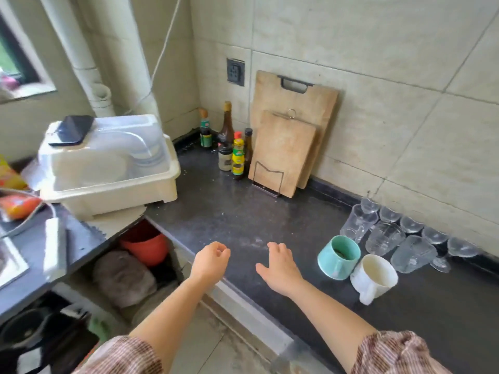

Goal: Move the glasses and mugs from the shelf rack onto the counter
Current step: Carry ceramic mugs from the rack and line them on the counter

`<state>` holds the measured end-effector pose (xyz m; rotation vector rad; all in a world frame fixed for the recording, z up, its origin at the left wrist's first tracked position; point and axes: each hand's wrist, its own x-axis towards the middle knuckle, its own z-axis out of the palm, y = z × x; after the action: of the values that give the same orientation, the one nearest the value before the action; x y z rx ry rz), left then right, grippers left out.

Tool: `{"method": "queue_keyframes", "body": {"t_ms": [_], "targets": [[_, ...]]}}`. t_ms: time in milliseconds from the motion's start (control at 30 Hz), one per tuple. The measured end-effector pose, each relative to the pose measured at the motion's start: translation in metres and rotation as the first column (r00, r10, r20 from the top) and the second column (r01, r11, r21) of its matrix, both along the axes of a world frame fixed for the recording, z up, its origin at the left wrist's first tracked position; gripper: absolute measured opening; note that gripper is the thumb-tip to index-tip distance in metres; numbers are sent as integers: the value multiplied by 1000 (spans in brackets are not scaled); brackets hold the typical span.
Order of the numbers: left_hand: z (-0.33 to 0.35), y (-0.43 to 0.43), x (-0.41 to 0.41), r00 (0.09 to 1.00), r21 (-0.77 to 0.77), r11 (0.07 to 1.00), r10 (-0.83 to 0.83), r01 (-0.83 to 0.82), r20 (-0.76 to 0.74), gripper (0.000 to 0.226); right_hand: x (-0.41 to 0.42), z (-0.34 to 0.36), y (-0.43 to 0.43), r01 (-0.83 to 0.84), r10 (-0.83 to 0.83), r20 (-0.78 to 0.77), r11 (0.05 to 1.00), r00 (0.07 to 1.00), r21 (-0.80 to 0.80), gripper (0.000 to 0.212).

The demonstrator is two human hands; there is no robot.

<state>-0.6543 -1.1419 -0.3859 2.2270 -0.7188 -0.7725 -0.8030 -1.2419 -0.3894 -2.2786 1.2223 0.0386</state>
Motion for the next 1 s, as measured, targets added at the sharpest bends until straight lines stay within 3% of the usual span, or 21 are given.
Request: {"method": "queue_keyframes", "body": {"t_ms": [100,200,500,633,800,1000], "targets": [[9,74,47,986,17,997,78,-81,144,25,61,12,50,-208,208,-8,978,978,0,60],[14,153,83,956,15,973,223,-230,191,26,118,22,112,-406,406,-12,913,914,-41,61],[33,389,155,809,119,845,445,-521,384,35,261,48,311,-801,804,-84,567,589,-191,64],[58,474,181,703,112,739,565,-664,432,34,321,67,389,-883,897,-125,377,423,-279,61],[88,573,215,587,171,619,567,-767,578,37,395,94,487,-920,968,-96,186,232,-344,58],[121,674,282,532,233,512,579,-827,617,38,487,124,603,-898,996,-57,41,74,-438,57]]}}
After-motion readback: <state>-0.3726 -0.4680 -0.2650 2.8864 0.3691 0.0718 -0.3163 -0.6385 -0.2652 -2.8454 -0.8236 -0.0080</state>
